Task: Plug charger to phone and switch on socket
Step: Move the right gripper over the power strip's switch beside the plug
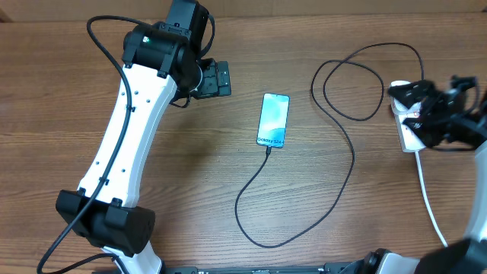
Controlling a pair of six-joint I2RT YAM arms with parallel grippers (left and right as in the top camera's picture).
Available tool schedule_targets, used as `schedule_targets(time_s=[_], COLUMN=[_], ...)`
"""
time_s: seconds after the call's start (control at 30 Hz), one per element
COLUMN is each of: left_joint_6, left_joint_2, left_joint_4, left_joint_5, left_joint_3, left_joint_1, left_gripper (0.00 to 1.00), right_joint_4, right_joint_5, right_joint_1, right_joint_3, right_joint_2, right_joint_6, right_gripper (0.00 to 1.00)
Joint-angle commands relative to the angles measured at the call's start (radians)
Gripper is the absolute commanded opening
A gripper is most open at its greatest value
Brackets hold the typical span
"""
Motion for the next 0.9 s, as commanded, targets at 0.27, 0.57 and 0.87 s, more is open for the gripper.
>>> schedule_targets(time_s=[0.27,0.57,0.87], left_joint_6=[0.019,0.019,0.018], left_joint_2=[-0.026,-0.026,-0.026], left_joint_4=[0.0,-0.028,-0.064], left_joint_5=[-0.047,-0.073,-0.087], left_joint_3=[0.0,0.0,0.0], left_joint_1=[0.003,0.003,0.003], left_gripper=[1.0,1.0,1.0], right_joint_4=[-0.246,-0.113,-0.044], right_joint_5=[0.319,0.289,0.283], right_joint_1=[-0.08,-0.103,-0.103], right_joint_3=[0.514,0.533,0.532], right_joint_2=[0.423,0.605,0.658], right_joint_6=[-0.198,-0.19,-0.191], right_gripper=[1.0,1.0,1.0])
